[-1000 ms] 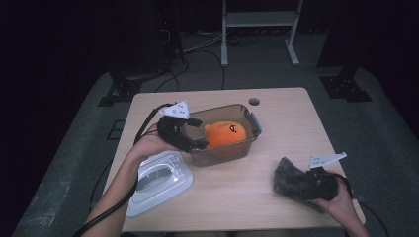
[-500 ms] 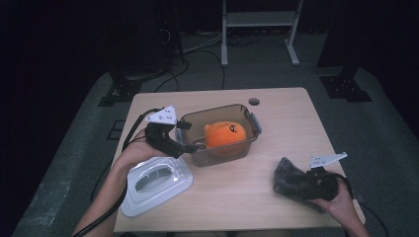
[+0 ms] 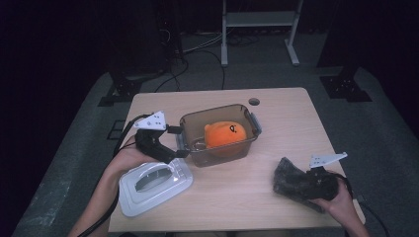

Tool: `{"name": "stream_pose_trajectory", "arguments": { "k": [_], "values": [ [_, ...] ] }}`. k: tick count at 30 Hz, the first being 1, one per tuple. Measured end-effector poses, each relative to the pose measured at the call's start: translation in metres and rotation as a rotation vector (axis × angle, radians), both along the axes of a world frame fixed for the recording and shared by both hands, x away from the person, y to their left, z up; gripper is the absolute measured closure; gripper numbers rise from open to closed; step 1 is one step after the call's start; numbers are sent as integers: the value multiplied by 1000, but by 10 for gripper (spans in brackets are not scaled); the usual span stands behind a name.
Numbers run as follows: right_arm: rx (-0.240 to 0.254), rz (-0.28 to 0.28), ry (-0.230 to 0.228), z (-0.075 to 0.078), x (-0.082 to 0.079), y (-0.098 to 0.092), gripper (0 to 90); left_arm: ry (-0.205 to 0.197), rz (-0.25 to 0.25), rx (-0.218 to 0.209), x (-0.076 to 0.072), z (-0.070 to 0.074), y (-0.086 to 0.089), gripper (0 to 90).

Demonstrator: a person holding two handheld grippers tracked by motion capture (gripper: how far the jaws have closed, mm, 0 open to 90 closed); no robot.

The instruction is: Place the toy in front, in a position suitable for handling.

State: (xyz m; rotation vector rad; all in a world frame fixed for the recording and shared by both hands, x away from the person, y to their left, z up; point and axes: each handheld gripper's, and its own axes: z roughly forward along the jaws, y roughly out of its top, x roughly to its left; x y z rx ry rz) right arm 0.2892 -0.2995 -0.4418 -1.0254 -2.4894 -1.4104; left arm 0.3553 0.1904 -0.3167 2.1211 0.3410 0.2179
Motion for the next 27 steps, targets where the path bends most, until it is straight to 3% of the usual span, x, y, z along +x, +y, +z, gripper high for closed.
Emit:
{"name": "stream_pose_trajectory", "arguments": {
  "k": [27],
  "values": [
    [-3,6,0,0,0,2,359,-10,40,-29,-23,-12,30,144]
  ]
}}
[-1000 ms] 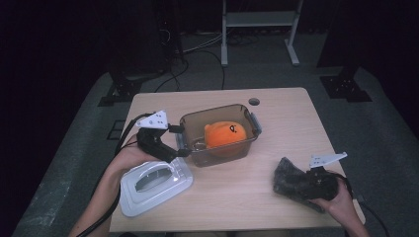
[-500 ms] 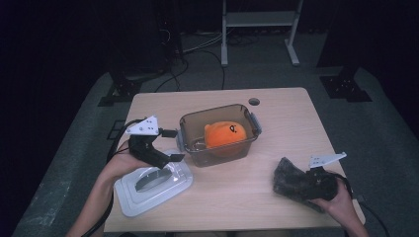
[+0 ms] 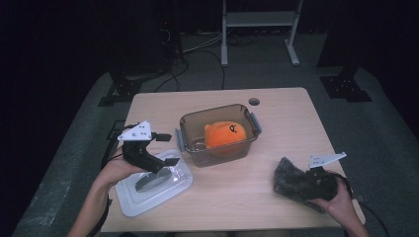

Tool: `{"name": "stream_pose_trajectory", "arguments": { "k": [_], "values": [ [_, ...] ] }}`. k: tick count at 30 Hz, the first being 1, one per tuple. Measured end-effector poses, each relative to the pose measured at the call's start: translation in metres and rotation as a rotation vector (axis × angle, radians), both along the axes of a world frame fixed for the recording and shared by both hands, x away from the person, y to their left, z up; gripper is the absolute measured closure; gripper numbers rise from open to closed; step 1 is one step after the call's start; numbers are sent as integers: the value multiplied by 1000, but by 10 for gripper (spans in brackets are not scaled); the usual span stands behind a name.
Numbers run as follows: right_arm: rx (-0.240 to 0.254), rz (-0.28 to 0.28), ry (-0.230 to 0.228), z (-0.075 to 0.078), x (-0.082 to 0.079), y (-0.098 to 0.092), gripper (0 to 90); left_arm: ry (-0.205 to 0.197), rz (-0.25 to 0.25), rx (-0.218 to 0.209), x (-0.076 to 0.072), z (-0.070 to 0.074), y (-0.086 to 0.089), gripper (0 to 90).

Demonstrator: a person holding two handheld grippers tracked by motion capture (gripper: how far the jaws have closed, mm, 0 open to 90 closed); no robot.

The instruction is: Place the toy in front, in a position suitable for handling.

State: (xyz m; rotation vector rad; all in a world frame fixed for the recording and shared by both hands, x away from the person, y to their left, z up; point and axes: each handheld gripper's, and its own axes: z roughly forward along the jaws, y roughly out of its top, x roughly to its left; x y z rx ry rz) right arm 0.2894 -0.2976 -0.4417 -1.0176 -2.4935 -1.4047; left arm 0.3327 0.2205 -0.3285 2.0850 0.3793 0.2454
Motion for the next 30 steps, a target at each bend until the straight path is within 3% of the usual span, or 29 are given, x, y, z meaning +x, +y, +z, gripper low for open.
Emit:
{"name": "stream_pose_trajectory", "arguments": {
  "k": [14,24,30],
  "values": [
    [-5,0,4,0,0,2,359,-9,43,-29,-11,-8,23,123],
    [-12,12,9,-1,3,7,359,-3,77,-29,-17,-19,39,114],
    [-10,17,3,0,3,7,359,-19,93,-30,-22,-24,44,114]
  ]
}}
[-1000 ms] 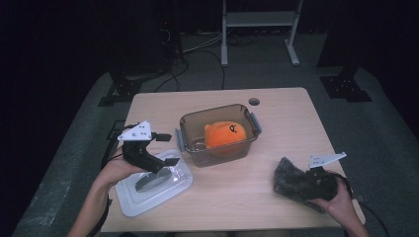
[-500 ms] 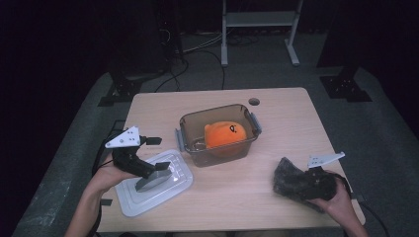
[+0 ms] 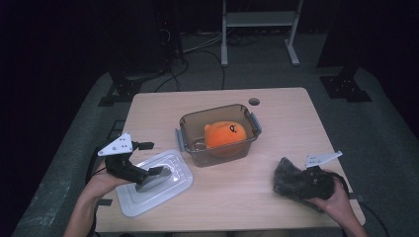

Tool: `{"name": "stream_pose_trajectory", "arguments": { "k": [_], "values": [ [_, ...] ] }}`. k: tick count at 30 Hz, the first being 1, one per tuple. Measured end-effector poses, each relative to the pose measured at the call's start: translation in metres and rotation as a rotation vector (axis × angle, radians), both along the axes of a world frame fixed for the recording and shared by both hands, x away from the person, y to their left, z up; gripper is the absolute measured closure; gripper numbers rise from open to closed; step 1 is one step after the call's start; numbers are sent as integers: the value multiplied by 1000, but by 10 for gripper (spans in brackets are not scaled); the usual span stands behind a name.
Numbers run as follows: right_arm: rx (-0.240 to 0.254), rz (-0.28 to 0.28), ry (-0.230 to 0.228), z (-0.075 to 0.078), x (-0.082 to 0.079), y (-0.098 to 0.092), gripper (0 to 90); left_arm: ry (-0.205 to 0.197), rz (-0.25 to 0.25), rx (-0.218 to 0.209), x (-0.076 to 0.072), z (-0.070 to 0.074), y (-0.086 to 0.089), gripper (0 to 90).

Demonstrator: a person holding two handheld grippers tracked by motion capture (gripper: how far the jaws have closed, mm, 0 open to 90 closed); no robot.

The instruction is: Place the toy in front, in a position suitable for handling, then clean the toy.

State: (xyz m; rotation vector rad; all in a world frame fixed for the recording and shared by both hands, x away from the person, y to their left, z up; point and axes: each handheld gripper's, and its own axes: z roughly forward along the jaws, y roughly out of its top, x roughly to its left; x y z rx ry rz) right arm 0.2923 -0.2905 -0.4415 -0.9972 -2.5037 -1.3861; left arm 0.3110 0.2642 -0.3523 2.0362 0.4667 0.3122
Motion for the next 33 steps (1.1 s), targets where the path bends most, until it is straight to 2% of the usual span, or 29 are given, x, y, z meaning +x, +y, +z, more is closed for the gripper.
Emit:
{"name": "stream_pose_trajectory", "arguments": {
  "k": [5,8,33],
  "values": [
    [-1,0,1,0,-1,0,359,1,11,10,-2,-11,6,114],
    [2,-2,1,0,-1,0,359,15,16,7,-2,-17,9,114],
    [-9,10,5,-1,2,6,359,23,54,-9,-15,-39,30,114]
  ]
}}
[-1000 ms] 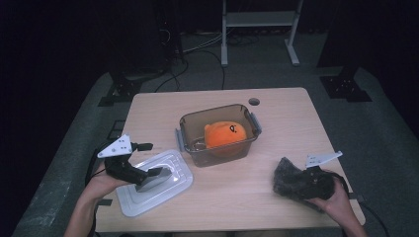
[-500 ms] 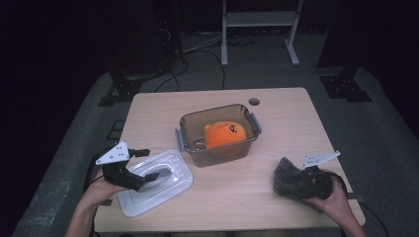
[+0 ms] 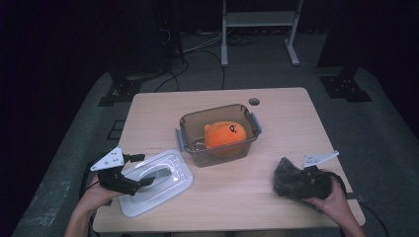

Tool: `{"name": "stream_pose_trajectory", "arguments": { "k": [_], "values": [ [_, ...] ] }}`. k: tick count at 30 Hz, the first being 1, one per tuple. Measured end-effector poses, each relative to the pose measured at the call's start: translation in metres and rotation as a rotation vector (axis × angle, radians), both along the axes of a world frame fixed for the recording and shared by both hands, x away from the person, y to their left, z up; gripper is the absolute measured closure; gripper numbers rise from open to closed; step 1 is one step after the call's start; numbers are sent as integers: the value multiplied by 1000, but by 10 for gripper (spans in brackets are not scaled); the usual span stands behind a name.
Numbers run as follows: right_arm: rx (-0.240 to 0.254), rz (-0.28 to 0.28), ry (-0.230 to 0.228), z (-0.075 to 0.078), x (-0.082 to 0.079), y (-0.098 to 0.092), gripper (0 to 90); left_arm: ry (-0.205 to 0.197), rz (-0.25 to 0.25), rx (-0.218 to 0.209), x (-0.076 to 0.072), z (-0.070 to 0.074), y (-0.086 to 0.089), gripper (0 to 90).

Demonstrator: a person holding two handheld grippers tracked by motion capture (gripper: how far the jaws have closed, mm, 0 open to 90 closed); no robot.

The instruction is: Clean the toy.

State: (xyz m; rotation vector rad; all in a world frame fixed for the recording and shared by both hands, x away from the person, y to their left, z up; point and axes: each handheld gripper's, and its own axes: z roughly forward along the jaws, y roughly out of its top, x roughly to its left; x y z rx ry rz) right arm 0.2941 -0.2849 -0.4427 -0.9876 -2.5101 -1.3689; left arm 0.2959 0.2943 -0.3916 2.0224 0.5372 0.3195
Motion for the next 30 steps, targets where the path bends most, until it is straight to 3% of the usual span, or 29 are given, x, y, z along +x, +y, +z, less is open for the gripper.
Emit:
{"name": "stream_pose_trajectory", "arguments": {
  "k": [9,17,30],
  "values": [
    [-4,4,5,0,1,3,359,4,17,-2,0,-19,6,115],
    [-5,7,10,-1,2,4,359,21,34,24,5,-39,10,144],
    [-3,9,8,-1,2,3,359,13,41,29,10,-55,10,241]
  ]
}}
